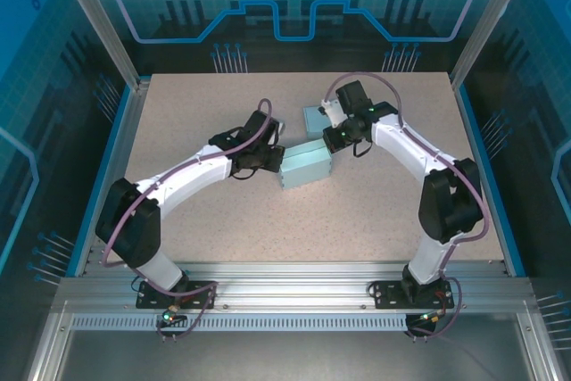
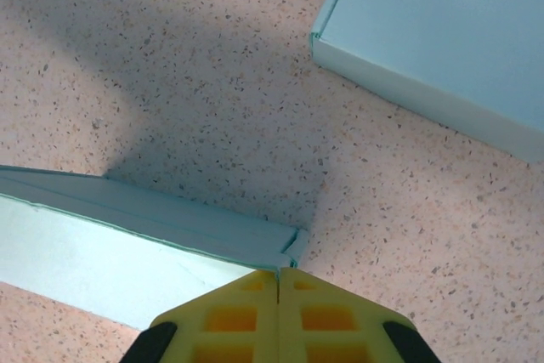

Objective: Fold the paper box

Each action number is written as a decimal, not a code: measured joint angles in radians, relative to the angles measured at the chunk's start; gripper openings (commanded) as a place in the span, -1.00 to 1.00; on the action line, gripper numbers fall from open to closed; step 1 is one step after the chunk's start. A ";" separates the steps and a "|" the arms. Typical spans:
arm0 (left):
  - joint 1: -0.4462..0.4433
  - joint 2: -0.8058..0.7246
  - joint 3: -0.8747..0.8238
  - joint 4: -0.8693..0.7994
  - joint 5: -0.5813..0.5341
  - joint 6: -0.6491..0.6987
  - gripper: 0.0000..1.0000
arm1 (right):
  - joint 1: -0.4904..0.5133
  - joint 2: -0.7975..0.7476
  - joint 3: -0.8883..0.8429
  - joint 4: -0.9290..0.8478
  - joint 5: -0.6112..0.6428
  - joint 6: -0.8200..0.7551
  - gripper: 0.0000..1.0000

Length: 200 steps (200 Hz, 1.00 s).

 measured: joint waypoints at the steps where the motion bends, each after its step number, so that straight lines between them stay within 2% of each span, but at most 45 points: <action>1: 0.000 0.000 0.000 -0.001 0.000 -0.001 -1.00 | 0.000 -0.001 -0.002 0.000 0.000 0.000 -0.96; 28: -0.010 0.009 0.011 -0.008 -0.014 -0.054 -1.00 | 0.009 -0.026 -0.035 0.018 0.017 0.071 -1.00; 109: -0.037 0.008 -0.005 0.021 -0.072 -0.197 -1.00 | 0.088 -0.072 -0.113 0.110 0.198 0.232 -1.00; 152: -0.038 0.009 -0.018 0.047 -0.088 -0.220 -1.00 | 0.096 -0.082 -0.138 0.145 0.212 0.318 -1.00; 200: -0.039 0.008 -0.048 0.097 -0.105 -0.231 -1.00 | 0.117 -0.114 -0.197 0.193 0.251 0.335 -1.00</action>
